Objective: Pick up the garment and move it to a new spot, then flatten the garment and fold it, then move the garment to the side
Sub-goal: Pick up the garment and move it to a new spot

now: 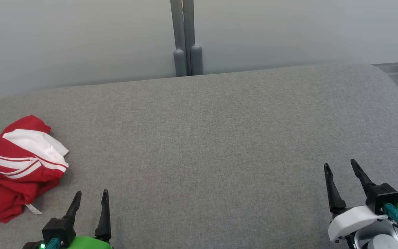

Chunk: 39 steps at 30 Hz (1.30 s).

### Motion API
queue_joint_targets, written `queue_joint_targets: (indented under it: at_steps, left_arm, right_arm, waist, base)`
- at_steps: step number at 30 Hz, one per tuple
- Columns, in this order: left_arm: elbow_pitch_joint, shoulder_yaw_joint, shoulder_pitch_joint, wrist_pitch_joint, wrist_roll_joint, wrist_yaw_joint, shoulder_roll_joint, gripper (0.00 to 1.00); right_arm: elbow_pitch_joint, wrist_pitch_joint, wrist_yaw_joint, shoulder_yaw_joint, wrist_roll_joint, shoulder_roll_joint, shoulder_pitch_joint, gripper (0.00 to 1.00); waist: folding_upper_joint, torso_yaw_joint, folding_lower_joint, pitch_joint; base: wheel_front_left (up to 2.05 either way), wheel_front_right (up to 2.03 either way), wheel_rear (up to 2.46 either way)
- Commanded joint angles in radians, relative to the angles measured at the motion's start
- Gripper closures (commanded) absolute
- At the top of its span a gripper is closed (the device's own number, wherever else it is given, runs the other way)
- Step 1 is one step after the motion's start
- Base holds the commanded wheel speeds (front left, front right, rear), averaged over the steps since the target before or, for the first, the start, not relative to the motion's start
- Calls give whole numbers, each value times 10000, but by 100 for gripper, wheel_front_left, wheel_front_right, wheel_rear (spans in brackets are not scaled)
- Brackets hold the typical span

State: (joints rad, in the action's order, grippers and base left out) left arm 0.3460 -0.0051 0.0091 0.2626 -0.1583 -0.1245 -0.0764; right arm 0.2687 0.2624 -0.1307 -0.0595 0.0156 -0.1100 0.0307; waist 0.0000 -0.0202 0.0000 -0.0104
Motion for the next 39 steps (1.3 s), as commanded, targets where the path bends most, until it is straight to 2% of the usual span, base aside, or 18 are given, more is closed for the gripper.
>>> queue_joint_targets:
  at_steps: [1, 10, 15, 17, 20, 21, 27, 30, 34, 39]
  left_arm:
    - [22, 12, -120, 34, -53, -60, 5, 0]
    - [55, -23, -163, 34, -54, -62, 11, 0]
    - [61, -73, -227, 35, -25, -67, 21, 0]
    - [76, -70, -219, 34, -12, -68, 21, 0]
    - [95, -139, -249, 34, 4, -64, 27, 0]
    - [95, -139, -249, 34, 4, -64, 27, 0]
    - [110, 41, -15, 21, 14, -56, -57, 0]
    - [101, 290, 146, 23, -31, -47, -176, 0]
    - [-3, 647, 411, 23, -102, -19, -233, 0]
    - [-89, 686, 337, 23, -61, -32, -184, 0]
  right_arm:
    - [16, 36, -1, 6, 56, 0, -55, 0]
    - [39, 35, -1, -20, 42, 10, -44, 0]
    - [-33, 35, -1, 15, 2, -7, -131, 0]
    - [-47, 35, -1, 74, 1, 1, -167, 0]
    - [-53, 35, 3, 65, 33, -1, -257, 0]
    - [-53, 35, 3, 65, 33, -1, -257, 0]
    - [20, 35, 3, 202, 61, -3, -244, 0]
    - [87, 35, 4, 452, 35, 41, -99, 0]
    - [144, 35, 6, 774, 60, 95, 32, 0]
    - [144, 35, 6, 882, 96, -13, 25, 0]
  waist:
    - [0, -6, 0, 8]
    - [0, 24, 0, 52]
    - [0, 365, 0, 28]
    - [0, 638, 0, 11]
    - [0, 1525, 0, -62]
    - [0, 1525, 0, -62]
    - [0, 3245, 0, -213]
    - [0, 3898, 0, -289]
    - [0, 4410, 0, -352]
    - [0, 4641, 0, -314]
  base:
    - [0, 0, 0]
    - [0, 0, 0]
    - [0, 0, 0]
    - [0, 0, 0]
    - [0, 0, 0]
    - [0, 0, 0]
    - [0, 0, 0]
    - [0, 0, 0]
    - [0, 0, 0]
    - [0, 0, 0]
